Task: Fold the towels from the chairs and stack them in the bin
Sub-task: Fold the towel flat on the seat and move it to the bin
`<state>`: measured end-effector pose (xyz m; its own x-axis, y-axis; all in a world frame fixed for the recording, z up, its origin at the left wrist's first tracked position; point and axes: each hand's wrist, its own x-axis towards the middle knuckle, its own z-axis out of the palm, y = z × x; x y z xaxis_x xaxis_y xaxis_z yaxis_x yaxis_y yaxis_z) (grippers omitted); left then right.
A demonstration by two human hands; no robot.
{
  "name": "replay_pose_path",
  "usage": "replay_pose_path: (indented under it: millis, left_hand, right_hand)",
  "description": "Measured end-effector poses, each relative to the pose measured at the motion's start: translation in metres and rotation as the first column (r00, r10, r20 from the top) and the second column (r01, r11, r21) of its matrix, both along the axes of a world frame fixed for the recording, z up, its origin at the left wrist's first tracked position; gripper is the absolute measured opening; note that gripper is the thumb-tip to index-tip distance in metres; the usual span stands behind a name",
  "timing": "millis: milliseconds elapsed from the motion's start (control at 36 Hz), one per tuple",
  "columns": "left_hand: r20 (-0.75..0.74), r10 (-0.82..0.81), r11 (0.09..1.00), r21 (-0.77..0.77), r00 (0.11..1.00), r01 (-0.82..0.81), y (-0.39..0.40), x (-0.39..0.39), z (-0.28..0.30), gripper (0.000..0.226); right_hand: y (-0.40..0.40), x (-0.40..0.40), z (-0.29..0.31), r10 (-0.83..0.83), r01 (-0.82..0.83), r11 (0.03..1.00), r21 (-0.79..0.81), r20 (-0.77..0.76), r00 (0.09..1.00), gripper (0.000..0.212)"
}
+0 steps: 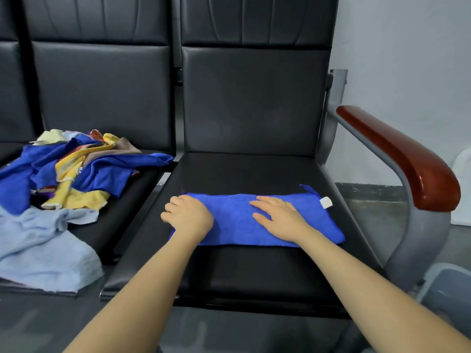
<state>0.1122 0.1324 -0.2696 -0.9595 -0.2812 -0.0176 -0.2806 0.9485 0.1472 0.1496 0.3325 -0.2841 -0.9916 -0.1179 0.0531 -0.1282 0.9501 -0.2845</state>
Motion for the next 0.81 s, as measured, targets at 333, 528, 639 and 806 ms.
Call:
replay_pose_path:
  millis: [333,528,639,806]
  left_hand:
    - [0.024,-0.119,0.993,-0.019,0.993,0.12,-0.018,0.002,0.002,0.033]
    - [-0.184,-0.277,0.961,-0.082,0.943,0.266,-0.018,0.005,0.008,0.029]
    - [-0.245,-0.336,0.94,-0.033,0.91,0.338,-0.009,0.008,0.021,0.023]
    - [-0.142,-0.243,0.889,0.364,0.96,0.279,-0.007,0.01,0.038,0.024]
  right_hand:
    - [-0.011,0.015,0.001,-0.028,0.011,0.989,0.147,0.115,0.993,0.053]
    - [-0.02,0.011,-0.003,-0.056,0.044,0.987,0.152,0.079,0.995,0.054]
    - [-0.039,0.01,-0.006,-0.039,0.031,0.992,0.118,0.065,0.997,0.055]
    - [-0.068,0.009,-0.003,-0.009,0.009,1.0,0.004,0.081,0.997,0.054]
